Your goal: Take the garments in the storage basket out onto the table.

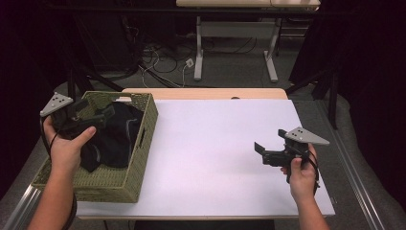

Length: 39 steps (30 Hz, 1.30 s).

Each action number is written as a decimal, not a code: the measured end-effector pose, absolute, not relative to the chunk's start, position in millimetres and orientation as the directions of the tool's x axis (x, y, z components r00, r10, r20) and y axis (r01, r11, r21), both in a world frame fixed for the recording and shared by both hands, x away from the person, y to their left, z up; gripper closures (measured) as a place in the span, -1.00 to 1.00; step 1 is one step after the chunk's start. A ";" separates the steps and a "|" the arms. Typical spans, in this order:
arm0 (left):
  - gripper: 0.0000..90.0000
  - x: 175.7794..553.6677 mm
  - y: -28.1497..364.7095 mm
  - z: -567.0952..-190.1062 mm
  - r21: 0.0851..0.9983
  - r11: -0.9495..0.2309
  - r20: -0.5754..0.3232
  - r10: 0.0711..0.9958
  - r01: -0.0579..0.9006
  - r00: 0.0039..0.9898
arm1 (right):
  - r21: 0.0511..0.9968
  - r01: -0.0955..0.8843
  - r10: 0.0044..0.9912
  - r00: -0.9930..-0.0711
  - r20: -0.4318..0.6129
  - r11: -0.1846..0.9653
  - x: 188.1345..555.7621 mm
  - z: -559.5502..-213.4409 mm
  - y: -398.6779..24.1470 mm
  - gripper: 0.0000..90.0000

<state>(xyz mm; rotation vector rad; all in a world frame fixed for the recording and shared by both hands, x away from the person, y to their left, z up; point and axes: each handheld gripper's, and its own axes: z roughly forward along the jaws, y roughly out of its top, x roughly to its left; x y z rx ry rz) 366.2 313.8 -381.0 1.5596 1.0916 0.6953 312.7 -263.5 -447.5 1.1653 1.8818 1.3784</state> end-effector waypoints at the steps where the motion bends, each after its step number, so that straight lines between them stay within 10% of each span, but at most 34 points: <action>1: -0.99 369.0 313.9 -380.8 0.957 -0.031 -0.094 0.907 0.289 0.410 | 0.937 0.334 0.869 -0.489 0.077 0.104 313.0 -447.9 -263.4 -1.00; 39: -0.99 423.8 344.9 -437.0 0.841 -0.146 -0.039 0.944 0.521 0.327 | 0.921 0.370 0.864 -0.496 0.083 0.124 318.5 -457.7 -258.3 -1.00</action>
